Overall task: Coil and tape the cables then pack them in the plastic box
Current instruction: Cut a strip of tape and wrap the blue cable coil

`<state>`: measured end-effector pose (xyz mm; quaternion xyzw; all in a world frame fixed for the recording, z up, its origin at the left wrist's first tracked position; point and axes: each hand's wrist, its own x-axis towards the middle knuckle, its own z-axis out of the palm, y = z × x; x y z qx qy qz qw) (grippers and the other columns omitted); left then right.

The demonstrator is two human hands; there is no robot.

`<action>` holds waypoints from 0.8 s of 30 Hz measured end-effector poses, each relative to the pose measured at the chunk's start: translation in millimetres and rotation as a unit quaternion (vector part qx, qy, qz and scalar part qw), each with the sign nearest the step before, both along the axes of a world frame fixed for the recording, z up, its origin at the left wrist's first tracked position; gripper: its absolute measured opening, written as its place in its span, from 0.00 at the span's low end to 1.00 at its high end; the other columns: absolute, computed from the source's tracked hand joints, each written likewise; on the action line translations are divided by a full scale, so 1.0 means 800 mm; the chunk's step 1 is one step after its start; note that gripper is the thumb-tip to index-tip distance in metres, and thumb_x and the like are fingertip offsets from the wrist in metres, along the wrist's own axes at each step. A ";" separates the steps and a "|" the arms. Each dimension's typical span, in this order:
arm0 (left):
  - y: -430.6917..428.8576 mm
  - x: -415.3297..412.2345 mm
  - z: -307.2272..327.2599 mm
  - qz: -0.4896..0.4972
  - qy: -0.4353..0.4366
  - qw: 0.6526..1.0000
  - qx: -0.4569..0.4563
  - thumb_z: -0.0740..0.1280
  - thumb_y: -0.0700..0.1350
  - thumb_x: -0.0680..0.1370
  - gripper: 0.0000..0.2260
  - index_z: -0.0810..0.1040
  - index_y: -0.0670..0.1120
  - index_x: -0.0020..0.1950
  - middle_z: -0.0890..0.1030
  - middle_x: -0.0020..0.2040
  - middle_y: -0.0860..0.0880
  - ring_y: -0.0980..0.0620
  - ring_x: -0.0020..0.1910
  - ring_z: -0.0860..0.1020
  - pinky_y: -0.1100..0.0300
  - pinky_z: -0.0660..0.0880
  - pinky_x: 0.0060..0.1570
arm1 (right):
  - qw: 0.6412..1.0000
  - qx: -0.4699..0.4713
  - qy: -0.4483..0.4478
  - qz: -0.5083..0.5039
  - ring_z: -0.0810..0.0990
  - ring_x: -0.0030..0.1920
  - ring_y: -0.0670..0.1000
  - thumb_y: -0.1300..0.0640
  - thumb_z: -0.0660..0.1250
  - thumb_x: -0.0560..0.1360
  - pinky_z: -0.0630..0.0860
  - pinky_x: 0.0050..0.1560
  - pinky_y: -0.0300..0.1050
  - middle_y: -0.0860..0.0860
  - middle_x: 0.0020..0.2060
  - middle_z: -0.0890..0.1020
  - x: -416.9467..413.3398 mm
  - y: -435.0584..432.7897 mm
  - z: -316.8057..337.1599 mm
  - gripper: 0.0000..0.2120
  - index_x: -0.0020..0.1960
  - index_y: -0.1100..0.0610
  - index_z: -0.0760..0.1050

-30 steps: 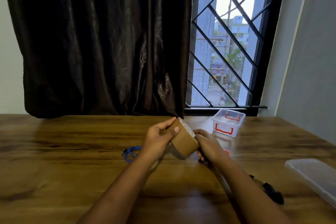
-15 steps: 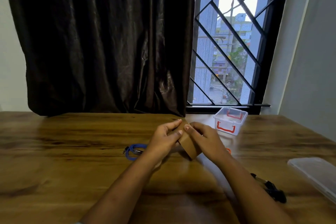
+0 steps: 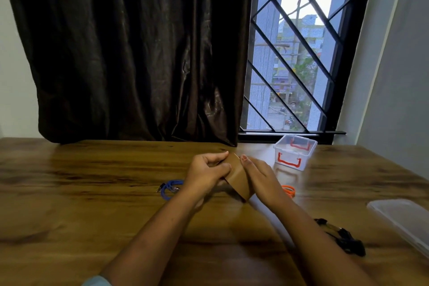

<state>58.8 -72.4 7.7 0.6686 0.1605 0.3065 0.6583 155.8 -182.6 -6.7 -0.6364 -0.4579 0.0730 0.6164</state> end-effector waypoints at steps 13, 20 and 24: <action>-0.006 0.002 0.000 0.027 0.025 0.996 0.082 0.70 0.41 0.75 0.18 0.75 0.44 0.64 0.78 0.59 0.48 0.52 0.54 0.78 0.55 0.81 0.48 | 0.996 0.008 -0.060 -0.058 0.77 0.37 0.50 0.55 0.55 0.82 0.73 0.39 0.46 0.62 0.36 0.80 0.005 0.001 -0.002 0.17 0.41 0.62 0.76; -0.002 0.005 -0.005 0.039 0.027 0.993 0.108 0.69 0.40 0.75 0.17 0.76 0.44 0.64 0.77 0.61 0.48 0.52 0.55 0.78 0.55 0.81 0.45 | 0.995 0.013 -0.078 -0.063 0.77 0.34 0.45 0.55 0.55 0.81 0.72 0.36 0.37 0.55 0.34 0.80 0.004 0.001 -0.004 0.15 0.41 0.55 0.77; -0.002 0.007 -0.009 0.036 0.025 0.990 0.136 0.66 0.38 0.76 0.17 0.74 0.45 0.65 0.75 0.59 0.52 0.56 0.51 0.77 0.65 0.79 0.35 | 0.992 0.005 -0.106 -0.071 0.77 0.34 0.41 0.53 0.55 0.81 0.71 0.34 0.33 0.48 0.32 0.78 0.003 0.002 -0.005 0.14 0.41 0.48 0.75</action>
